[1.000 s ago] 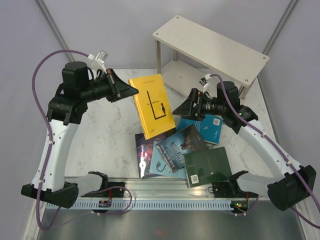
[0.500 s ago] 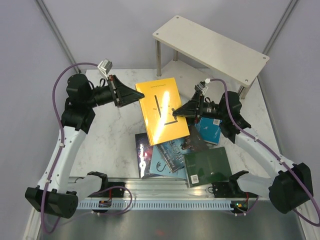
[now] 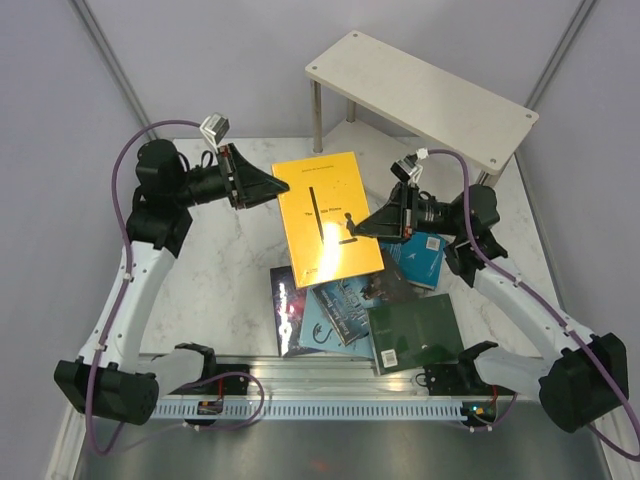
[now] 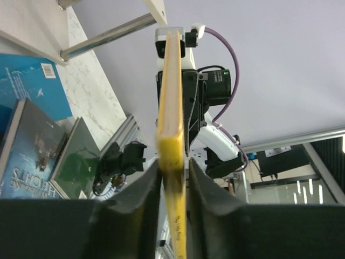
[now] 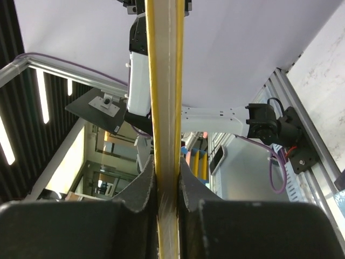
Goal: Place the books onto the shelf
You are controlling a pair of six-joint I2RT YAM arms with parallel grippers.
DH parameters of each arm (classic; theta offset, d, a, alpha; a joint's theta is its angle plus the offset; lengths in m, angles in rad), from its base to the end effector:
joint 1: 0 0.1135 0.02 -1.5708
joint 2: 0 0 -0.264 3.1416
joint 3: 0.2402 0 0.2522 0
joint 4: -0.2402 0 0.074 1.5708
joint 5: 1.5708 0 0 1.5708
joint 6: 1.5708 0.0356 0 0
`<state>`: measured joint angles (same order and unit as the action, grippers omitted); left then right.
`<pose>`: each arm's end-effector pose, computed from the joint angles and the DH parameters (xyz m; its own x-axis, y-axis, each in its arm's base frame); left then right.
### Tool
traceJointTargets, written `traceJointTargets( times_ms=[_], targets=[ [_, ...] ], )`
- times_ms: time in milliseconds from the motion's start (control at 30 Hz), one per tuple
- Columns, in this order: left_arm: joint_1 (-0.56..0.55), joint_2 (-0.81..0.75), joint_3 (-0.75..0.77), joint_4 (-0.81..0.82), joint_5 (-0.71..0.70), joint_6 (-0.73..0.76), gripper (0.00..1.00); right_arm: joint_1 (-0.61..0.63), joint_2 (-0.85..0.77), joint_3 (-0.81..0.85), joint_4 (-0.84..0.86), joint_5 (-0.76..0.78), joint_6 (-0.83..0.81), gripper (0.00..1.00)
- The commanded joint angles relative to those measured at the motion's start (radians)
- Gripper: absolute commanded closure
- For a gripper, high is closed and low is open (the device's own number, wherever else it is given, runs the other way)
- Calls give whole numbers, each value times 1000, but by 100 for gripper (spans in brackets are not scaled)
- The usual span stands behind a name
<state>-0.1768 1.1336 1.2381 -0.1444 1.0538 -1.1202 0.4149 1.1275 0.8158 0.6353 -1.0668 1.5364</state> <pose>0.2280 -0.0722 0.4342 -0.8651 -0.2974 -0.4039 0.3749 0.1517 -0.9146 0.2114 0.1272 0.3630 -0.9439 0.1117 -0.3109 -0.3237 -0.1244 0.9380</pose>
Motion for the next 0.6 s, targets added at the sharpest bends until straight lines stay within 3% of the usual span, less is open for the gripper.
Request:
traceJointTargets(
  times_ms=[0, 33, 100, 133, 200, 233, 400, 567],
  targets=[
    [-9, 29, 37, -33, 37, 62, 67, 9, -12, 184, -199, -19, -158, 100],
    [-7, 31, 50, -38, 31, 80, 46, 4, -11, 230, -326, 16, -261, 100],
    [-6, 35, 78, -40, 22, 98, 29, -10, 5, 357, -672, 88, -455, 100],
    [-6, 37, 89, -50, 23, 106, 19, -33, 15, 376, -719, 134, -455, 100],
    [-3, 49, 109, -76, 15, 118, 11, -62, 23, 401, -721, 162, -395, 100],
    [3, 63, 127, -87, 12, 125, 0, -85, 28, 417, -721, 198, -388, 100],
    [51, 63, 181, -127, -29, 146, 0, -244, 64, 571, -816, 242, -375, 100],
    [109, 57, 238, -270, -121, 243, 0, -398, 120, 715, -933, 223, -406, 100]
  ],
)
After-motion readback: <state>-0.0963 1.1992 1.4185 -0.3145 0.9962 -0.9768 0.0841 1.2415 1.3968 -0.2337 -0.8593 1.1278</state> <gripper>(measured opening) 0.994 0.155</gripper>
